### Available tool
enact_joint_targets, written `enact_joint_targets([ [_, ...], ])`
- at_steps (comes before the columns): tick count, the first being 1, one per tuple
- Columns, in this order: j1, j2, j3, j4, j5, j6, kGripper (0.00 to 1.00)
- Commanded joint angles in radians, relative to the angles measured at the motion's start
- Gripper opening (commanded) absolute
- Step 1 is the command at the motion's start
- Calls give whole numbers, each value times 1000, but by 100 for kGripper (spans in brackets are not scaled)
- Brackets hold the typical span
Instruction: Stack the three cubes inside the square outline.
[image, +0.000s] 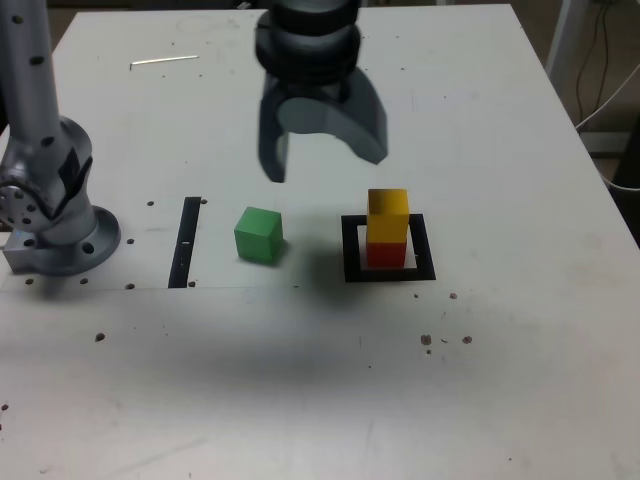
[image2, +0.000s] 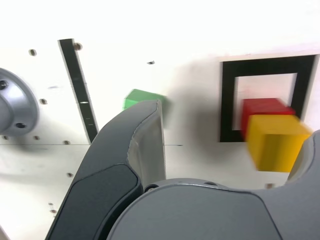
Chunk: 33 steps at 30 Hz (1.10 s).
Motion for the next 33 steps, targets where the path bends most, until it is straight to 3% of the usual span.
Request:
enact_joint_targets([
  [1,-12,-37,31,0,1,2,99],
  [18,-64,-149,273,-87,-10,19,99],
  [33,-80,-126,279,-106,0,162,100],
])
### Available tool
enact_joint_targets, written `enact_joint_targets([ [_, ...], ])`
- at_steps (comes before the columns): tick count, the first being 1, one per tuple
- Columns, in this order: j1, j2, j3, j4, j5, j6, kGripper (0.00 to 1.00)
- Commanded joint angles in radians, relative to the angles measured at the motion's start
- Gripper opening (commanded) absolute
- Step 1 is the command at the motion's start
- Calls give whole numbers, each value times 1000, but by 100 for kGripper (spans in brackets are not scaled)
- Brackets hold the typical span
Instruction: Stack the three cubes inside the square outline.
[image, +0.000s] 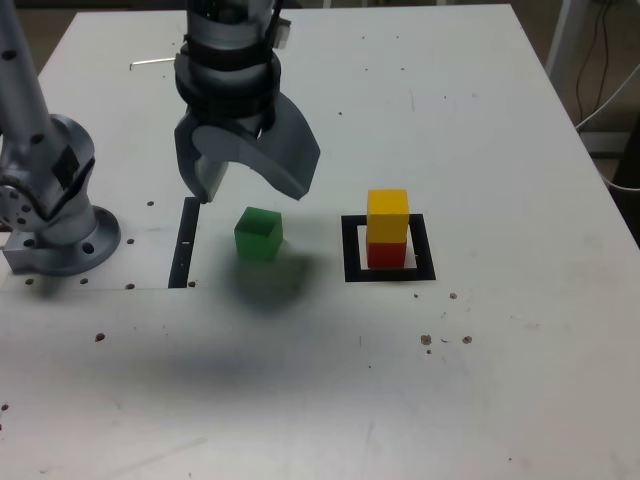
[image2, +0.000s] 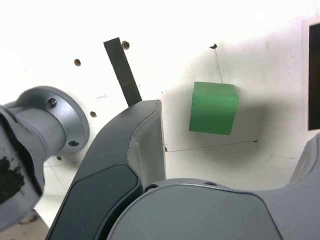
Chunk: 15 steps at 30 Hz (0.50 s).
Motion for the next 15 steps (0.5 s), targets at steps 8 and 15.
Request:
enact_joint_targets([
  [8,-21,24,4,7,2,90,99],
  [15,-21,36,1,9,-1,94,99],
])
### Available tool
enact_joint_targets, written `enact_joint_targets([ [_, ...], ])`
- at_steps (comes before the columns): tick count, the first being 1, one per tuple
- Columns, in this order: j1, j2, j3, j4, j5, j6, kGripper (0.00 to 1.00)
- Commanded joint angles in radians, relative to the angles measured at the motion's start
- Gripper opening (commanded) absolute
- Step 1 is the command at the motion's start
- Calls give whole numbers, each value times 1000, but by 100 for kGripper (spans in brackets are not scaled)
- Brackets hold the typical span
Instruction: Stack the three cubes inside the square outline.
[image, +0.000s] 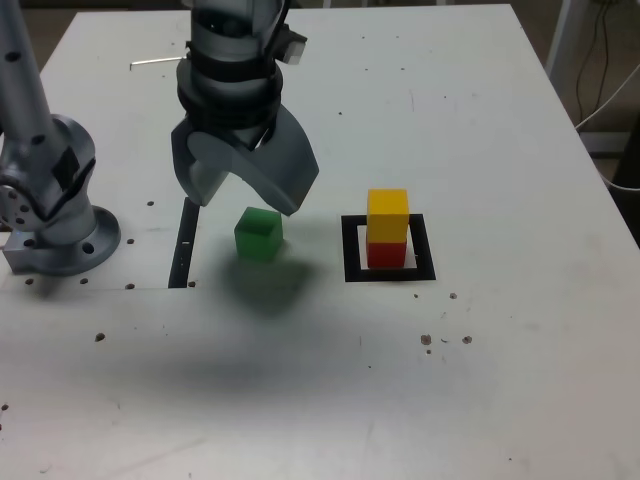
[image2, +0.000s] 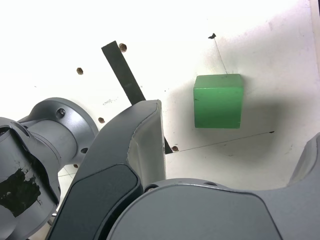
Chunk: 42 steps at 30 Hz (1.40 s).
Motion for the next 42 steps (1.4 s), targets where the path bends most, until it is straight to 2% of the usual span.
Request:
enact_joint_targets([
  [1,1,13,-1,2,-2,2,99],
  [42,46,135,120,-198,-28,8,97],
])
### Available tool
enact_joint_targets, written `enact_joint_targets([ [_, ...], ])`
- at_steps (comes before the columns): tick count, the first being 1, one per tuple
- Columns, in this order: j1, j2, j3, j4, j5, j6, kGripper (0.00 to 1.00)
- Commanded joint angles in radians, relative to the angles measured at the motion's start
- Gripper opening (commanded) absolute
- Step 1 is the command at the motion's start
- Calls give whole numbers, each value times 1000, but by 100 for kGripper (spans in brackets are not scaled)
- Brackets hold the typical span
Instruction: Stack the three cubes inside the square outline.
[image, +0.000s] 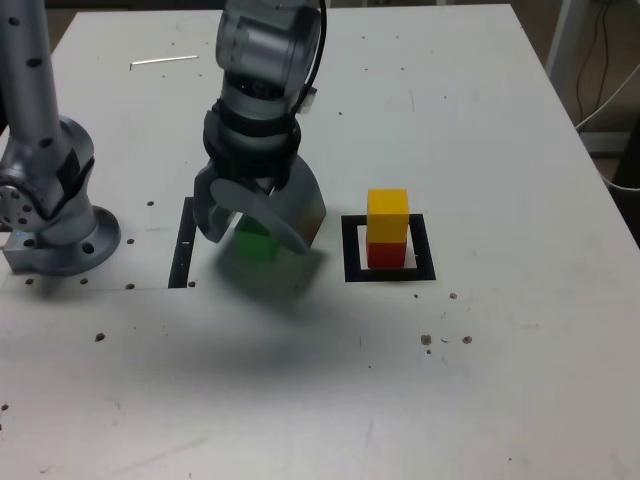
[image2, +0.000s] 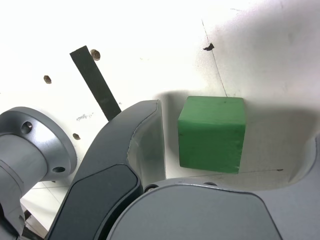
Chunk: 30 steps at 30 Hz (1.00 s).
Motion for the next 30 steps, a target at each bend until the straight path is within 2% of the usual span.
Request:
enact_joint_targets([
  [1,7,10,4,-5,-3,2,96],
  [5,16,19,7,-10,-13,2,92],
  [9,22,24,13,-17,-26,2,83],
  [15,24,26,23,-39,-37,-7,60],
  [22,24,26,26,-54,-23,-19,31],
  [24,24,26,25,-53,-19,-19,28],
  [30,24,25,24,-46,-19,-19,26],
])
